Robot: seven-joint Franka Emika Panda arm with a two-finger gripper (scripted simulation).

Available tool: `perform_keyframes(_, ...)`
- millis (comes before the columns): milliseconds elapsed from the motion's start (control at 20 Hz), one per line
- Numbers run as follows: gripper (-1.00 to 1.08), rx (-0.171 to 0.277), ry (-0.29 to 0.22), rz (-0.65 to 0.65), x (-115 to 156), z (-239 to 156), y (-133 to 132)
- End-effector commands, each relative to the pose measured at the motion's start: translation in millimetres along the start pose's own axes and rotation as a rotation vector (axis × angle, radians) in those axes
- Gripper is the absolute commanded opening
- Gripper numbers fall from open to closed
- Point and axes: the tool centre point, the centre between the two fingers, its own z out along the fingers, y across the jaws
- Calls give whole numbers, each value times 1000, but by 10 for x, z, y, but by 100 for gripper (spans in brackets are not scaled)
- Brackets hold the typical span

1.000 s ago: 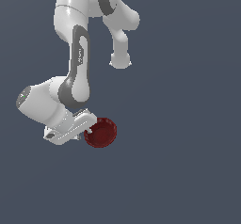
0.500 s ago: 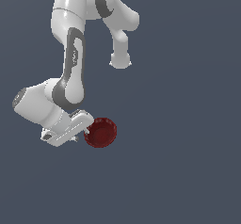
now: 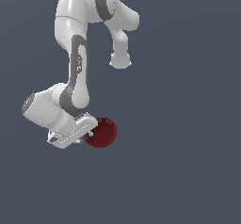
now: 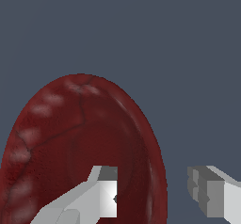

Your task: Pick up the object and move it to a goal position.

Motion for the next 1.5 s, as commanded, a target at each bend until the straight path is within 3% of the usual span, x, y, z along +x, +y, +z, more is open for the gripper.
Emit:
perform_keyframes(0,-100,-1,1,0,1,18,4)
perform_keyframes(850,-100,-1,1,0,-8,-71,-61)
perform_keyframes(1450,-100,-2,0,0,-59,-675,-498)
